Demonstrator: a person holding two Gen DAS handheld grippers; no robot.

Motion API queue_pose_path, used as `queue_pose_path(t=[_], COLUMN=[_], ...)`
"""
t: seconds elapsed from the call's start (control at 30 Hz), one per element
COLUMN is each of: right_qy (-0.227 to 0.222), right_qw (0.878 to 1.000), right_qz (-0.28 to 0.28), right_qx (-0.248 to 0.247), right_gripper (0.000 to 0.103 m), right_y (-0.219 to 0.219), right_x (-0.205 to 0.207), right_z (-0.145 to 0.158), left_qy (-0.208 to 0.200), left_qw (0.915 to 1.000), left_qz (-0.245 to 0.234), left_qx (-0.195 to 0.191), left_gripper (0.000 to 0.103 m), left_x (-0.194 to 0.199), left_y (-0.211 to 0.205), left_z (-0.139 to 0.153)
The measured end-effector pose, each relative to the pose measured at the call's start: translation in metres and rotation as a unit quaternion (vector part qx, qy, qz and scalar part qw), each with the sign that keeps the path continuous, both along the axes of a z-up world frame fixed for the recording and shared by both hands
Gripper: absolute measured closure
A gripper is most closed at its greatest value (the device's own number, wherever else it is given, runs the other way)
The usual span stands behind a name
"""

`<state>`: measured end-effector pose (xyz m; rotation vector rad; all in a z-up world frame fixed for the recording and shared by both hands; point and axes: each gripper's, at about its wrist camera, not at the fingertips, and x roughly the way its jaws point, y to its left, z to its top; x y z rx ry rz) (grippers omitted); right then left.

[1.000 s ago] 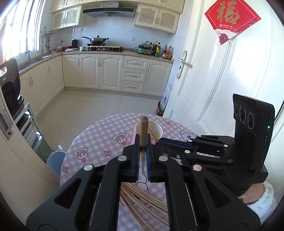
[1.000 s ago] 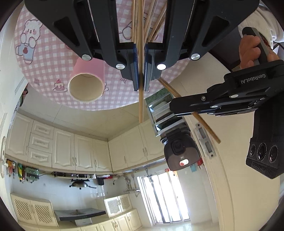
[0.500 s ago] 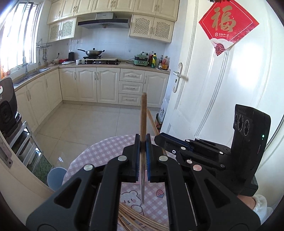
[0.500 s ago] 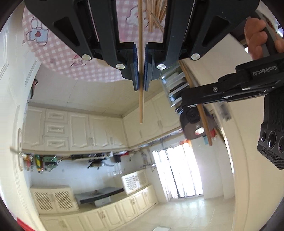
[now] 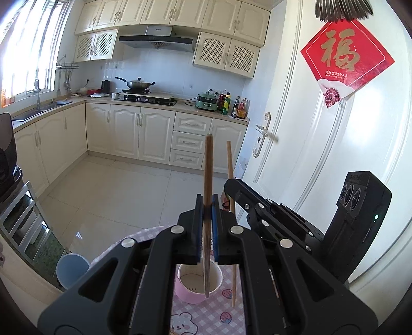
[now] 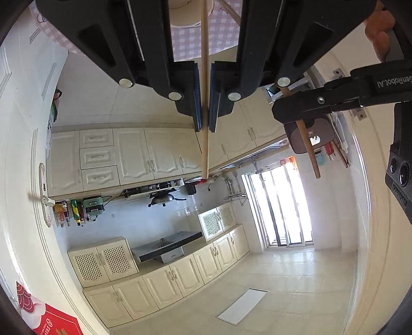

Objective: Organize utensils
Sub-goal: 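Carry the chopsticks over the pink cup and drop them in with both grippers, then open both grippers and pull back from the pink cup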

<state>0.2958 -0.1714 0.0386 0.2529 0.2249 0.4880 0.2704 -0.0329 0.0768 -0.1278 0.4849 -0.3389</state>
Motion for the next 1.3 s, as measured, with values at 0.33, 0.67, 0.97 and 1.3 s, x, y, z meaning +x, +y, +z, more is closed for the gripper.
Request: queue_pose_path(t=[0.33,0.67,0.97,1.3], right_qy=[-0.026,-0.057,-0.017,0.008], right_qw=[1.000,0.998,1.000,1.000], right_qz=[-0.013,-0.016,-0.004,0.011], right_qx=[0.001,0.000,0.004,-0.025], right_gripper=[0.098,0.098,0.098,0.098], right_y=[0.002,-0.002,-0.012,-0.013], right_x=[0.022,0.013,0.005,-0.017], right_z=[-0.016,-0.033,-0.053,-0.052], left_qy=[-0.033,-0.001,0.038,0.064], left_qw=[0.9994,0.9997,0.9988,0.9972], left_qz=[-0.009,-0.003,-0.011,-0.019], left_qx=[0.002,0.022,0.029,0.034], left_gripper=[0.097,0.097,0.097,0.096], left_x=[0.001,0.021,0.025,0.016], left_y=[-0.001,-0.009,-0.011,-0.013], left_z=[0.004,-0.034,-0.059,-0.071])
